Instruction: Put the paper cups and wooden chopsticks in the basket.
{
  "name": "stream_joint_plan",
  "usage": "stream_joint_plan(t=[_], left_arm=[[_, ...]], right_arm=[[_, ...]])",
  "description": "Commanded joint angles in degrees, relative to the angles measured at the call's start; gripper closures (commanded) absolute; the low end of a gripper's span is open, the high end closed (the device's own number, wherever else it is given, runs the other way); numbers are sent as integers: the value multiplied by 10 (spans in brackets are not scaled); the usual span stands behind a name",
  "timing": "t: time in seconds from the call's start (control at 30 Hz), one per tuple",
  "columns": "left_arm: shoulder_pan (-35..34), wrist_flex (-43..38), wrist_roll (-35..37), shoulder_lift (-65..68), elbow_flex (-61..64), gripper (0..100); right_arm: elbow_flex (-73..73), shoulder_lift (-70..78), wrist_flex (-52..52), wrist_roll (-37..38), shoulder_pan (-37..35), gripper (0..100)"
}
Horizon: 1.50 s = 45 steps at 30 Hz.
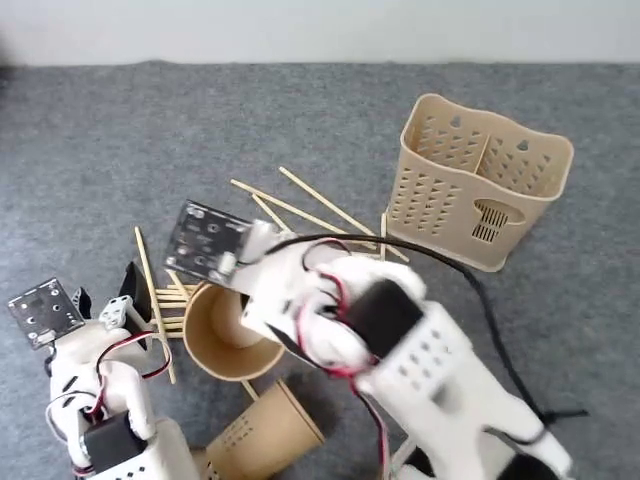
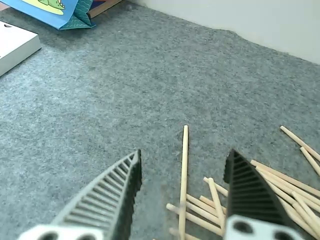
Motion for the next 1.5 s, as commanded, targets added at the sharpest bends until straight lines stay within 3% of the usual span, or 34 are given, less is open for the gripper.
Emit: stream_joint_plan(t=[0.0, 0.57, 1.47], left_arm=[[-2, -12, 5, -9, -4, 739], [-2, -12, 5, -9, -3, 739], [-1, -12, 5, -9, -3, 739]], right_arm=[[-24, 44, -17, -2, -3, 989], [-24, 87, -112, -2, -4, 989], [-120, 100, -47, -4, -11, 989]])
